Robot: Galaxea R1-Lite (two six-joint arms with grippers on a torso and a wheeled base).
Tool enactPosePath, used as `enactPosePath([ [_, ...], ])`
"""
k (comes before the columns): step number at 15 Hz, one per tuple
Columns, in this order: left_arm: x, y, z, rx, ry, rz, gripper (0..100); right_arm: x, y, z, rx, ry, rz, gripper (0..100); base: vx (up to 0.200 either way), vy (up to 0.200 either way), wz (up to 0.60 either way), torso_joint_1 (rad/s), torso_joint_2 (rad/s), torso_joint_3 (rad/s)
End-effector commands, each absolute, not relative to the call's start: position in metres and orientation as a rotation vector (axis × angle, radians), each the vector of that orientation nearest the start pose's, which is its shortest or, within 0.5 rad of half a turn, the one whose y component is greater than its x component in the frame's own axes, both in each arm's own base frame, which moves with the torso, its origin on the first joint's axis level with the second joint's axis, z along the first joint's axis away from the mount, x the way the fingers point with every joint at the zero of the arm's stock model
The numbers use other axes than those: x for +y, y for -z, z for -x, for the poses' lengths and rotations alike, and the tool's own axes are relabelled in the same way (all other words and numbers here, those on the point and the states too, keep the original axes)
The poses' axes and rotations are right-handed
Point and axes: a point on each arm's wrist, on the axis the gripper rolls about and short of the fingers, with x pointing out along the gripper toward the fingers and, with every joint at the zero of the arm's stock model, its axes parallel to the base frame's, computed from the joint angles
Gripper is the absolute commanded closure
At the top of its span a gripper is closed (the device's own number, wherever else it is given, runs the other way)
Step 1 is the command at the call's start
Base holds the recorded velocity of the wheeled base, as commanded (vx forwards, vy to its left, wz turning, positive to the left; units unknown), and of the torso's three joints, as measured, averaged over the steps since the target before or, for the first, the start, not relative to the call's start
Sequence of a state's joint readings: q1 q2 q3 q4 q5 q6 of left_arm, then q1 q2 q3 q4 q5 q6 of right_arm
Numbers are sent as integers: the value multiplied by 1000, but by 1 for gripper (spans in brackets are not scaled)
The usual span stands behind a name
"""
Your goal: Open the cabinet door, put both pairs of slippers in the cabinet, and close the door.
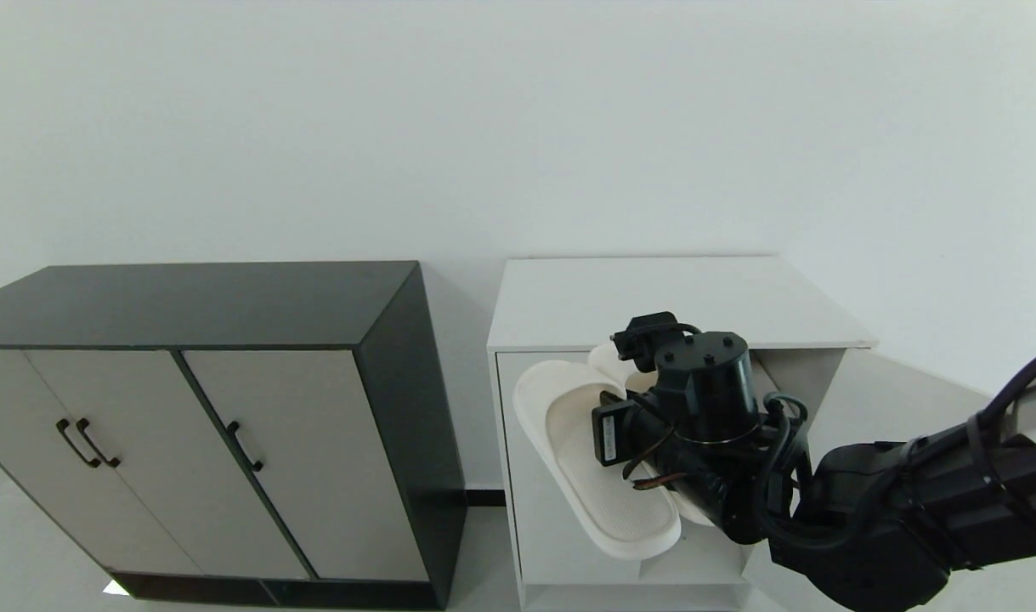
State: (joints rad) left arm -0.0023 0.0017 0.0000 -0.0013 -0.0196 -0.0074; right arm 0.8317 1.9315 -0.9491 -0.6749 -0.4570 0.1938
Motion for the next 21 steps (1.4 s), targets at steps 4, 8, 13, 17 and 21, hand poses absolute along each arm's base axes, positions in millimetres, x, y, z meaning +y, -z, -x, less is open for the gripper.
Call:
enactPosePath([
  [4, 0, -76, 23, 0, 21, 8, 100, 260, -146, -251, 285, -345, -2, 100, 0, -50, 0, 2, 5, 1],
  [8, 0, -76, 23, 0, 21, 8, 100, 260, -146, -251, 285, -345, -2, 100, 0, -200, 0, 8, 4, 2],
  [13, 0, -76, 23, 0, 21, 8, 100, 260, -146, -250, 284, -344, 0, 100, 0, -200, 0, 1, 2, 4],
  [17, 0, -76, 23, 0, 20, 8, 100, 259, -143, -249, 291, -344, 7, 100, 0, -200, 0, 1, 5, 1],
  [21, 0, -76, 23, 0, 21, 8, 100, 259, -145, -248, 269, -351, -7, 100, 0, -200, 0, 3, 0, 5],
])
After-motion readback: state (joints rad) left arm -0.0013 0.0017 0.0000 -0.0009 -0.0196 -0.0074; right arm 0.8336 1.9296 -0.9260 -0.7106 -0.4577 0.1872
